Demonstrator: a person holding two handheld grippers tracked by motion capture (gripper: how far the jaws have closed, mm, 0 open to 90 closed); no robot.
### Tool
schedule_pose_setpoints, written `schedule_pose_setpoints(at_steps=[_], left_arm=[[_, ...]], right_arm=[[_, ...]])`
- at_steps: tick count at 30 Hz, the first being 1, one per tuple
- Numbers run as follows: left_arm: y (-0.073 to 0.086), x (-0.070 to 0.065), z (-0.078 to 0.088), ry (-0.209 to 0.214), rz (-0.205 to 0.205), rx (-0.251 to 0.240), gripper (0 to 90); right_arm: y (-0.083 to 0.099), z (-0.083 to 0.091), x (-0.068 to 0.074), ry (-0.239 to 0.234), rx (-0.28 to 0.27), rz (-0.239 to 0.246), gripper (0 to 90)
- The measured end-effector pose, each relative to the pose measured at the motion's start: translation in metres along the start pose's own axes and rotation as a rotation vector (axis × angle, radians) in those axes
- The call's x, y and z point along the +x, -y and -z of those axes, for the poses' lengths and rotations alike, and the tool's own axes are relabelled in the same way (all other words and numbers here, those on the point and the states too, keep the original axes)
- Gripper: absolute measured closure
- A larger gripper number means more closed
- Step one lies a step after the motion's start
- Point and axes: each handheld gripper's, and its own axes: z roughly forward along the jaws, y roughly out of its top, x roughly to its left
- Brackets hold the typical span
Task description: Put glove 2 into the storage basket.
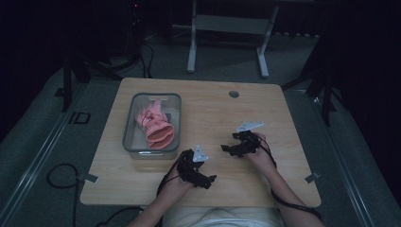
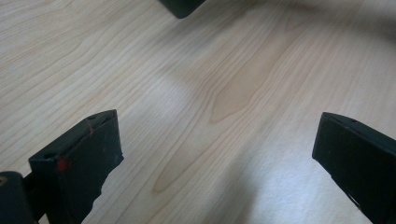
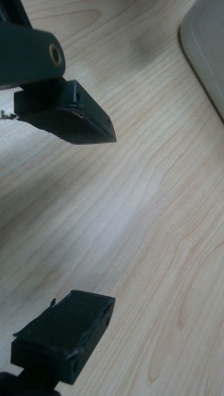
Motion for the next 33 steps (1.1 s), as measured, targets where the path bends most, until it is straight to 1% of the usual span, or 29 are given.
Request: schedule_pose_setpoints(at_steps=[1, 2, 3, 4, 5, 7, 9, 11, 12, 13, 15, 16, 18, 20, 21, 24, 27, 33], left_arm=[[0.002, 0.0, 0.0, -0.013, -0.007, -0.011, 1.1], [0.003, 0.0, -0.001, -0.018, -0.016, -0.019, 1.1], [0.004, 0.0, -0.001, -0.022, -0.023, -0.017, 1.0], [0.006, -0.001, -0.002, -0.035, -0.042, -0.015, 1.1], [0.007, -0.001, -0.002, -0.039, -0.049, -0.011, 1.0], [0.009, 0.0, -0.003, -0.035, -0.04, -0.002, 1.0], [0.011, 0.001, -0.004, -0.042, -0.038, -0.002, 1.0], [0.012, 0.001, -0.004, -0.062, -0.054, -0.002, 1.0], [0.013, 0.001, -0.005, -0.069, -0.057, -0.003, 1.0], [0.014, 0.001, -0.005, -0.066, -0.064, 0.002, 1.0], [0.015, 0.001, -0.005, -0.08, -0.078, 0.011, 1.0], [0.016, 0.001, -0.005, -0.083, -0.084, 0.008, 1.0], [0.016, 0.002, -0.003, -0.086, -0.075, 0.003, 1.0], [0.018, 0.004, -0.002, -0.085, -0.059, -0.016, 1.0], [0.018, 0.004, -0.002, -0.093, -0.054, -0.02, 1.0], [0.021, 0.005, -0.002, -0.103, -0.053, -0.015, 1.0], [0.022, 0.005, -0.001, -0.109, -0.048, -0.023, 1.0], [0.024, 0.007, 0.0, -0.1, -0.026, -0.04, 1.0]], right_arm=[[0.002, 0.001, 0.0, 0.005, -0.01, 0.002, 17.0], [0.004, 0.002, 0.001, 0.008, -0.016, 0.003, 16.7], [0.006, 0.002, 0.001, 0.01, -0.022, 0.001, 16.6], [0.008, 0.003, 0.001, 0.015, -0.026, 0.001, 15.9], [0.01, 0.003, 0.002, 0.028, -0.029, 0.007, 15.5], [0.014, 0.003, 0.002, 0.033, -0.044, 0.0, 14.7], [0.018, 0.004, 0.001, 0.049, -0.05, -0.005, 14.5], [0.022, 0.005, -0.001, 0.046, -0.056, -0.019, 14.1], [0.023, 0.006, -0.001, 0.055, -0.055, -0.019, 14.2], [0.025, 0.006, -0.002, 0.062, -0.055, -0.018, 14.2], [0.027, 0.006, -0.004, 0.061, -0.053, -0.023, 14.2], [0.028, 0.006, -0.004, 0.07, -0.049, -0.015, 14.2], [0.03, 0.006, -0.005, 0.076, -0.043, -0.013, 14.2], [0.031, 0.007, -0.006, 0.078, -0.042, -0.015, 14.1], [0.031, 0.007, -0.006, 0.078, -0.045, -0.016, 14.1], [0.031, 0.008, -0.007, 0.084, -0.045, -0.013, 14.0], [0.032, 0.009, -0.009, 0.081, -0.044, -0.022, 13.9], [0.032, 0.009, -0.009, 0.092, -0.048, -0.02, 13.9]])
